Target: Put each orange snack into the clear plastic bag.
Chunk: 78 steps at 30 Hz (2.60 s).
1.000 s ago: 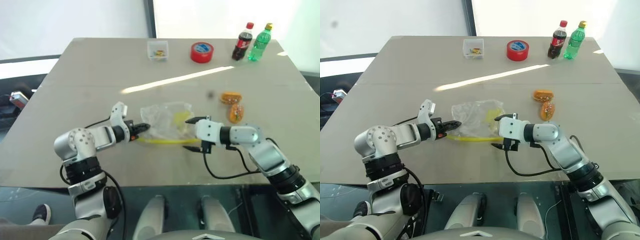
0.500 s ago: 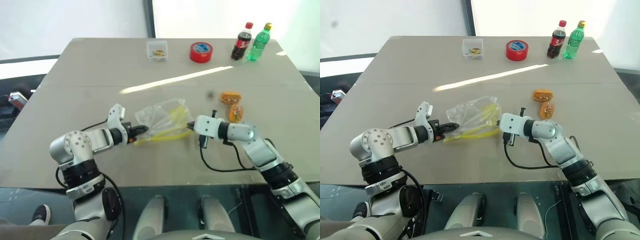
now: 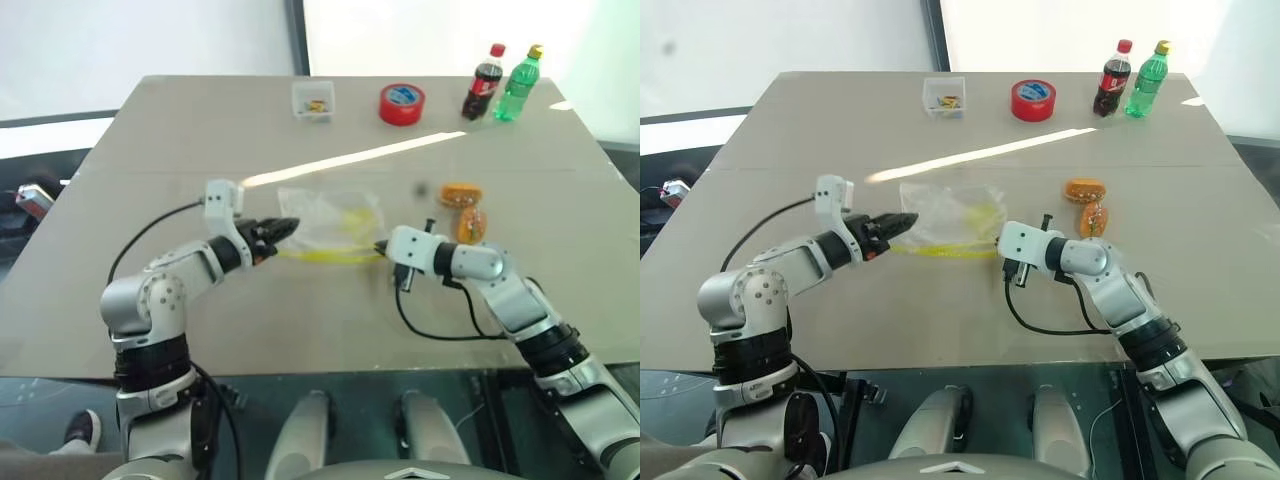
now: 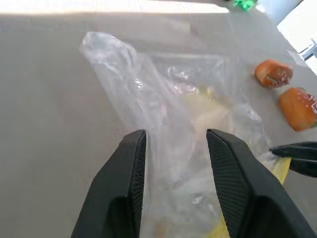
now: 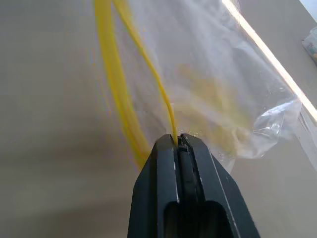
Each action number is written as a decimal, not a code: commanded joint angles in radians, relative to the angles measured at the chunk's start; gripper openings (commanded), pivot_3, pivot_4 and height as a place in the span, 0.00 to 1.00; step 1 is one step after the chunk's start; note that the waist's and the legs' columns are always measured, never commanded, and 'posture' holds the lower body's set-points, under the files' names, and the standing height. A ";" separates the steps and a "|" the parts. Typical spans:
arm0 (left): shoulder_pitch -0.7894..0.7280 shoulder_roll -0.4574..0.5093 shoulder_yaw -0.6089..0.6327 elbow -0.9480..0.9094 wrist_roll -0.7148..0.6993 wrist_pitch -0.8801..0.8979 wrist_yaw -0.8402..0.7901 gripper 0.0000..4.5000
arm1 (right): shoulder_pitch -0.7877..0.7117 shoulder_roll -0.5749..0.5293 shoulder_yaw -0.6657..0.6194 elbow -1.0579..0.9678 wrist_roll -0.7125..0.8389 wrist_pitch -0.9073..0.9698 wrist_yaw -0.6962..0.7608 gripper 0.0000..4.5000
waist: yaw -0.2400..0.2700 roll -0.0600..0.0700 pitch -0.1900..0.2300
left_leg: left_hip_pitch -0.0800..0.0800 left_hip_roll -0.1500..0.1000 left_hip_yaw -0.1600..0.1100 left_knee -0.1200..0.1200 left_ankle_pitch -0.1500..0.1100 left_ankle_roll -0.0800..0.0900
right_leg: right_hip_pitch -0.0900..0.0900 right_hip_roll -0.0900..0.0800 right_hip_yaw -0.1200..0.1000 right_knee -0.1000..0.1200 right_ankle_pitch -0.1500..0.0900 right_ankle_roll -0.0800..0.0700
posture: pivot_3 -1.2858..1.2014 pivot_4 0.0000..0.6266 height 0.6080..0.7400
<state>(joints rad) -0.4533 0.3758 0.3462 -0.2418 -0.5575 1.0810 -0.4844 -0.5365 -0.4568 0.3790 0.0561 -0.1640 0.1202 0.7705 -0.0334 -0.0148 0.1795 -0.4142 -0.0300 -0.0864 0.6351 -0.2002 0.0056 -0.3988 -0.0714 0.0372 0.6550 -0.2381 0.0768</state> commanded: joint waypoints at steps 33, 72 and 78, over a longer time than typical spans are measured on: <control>0.264 0.306 -0.471 0.179 1.030 -1.276 0.220 0.46 | -0.232 0.050 -0.075 0.178 -0.012 -0.113 -0.031 0.00 | -0.005 0.001 0.001 | -0.001 0.000 0.005 -0.005 0.000 0.001 | -0.007 0.001 0.005 0.003 0.000 0.000 | 0.52 0.24 1.00; 0.216 0.195 -0.461 0.172 0.982 -1.122 0.165 0.00 | -0.058 0.038 -0.124 -0.150 0.147 0.047 0.036 0.30 | -0.007 0.000 0.001 | -0.001 0.000 0.005 -0.003 0.000 0.001 | -0.007 0.001 0.005 0.005 0.000 0.000 | 0.52 0.24 1.00; 0.202 0.197 -0.477 0.171 0.993 -1.136 0.140 0.00 | -0.082 0.083 -0.074 -0.068 0.091 -0.002 -0.002 0.01 | -0.007 0.000 0.001 | -0.001 0.000 0.005 -0.002 0.000 0.001 | -0.007 0.001 0.005 0.006 0.000 0.000 | 0.52 0.24 1.00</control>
<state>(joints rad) -0.2364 0.5619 -0.1290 -0.0299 0.4365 -0.0371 -0.3374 -0.5884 -0.3811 0.3023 -0.0148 -0.0610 0.1464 0.7912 -0.0402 -0.0145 0.1802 -0.4152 -0.0297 -0.0811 0.6329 -0.2003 0.0067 -0.4061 -0.0703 0.0420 0.6607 -0.2378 0.0766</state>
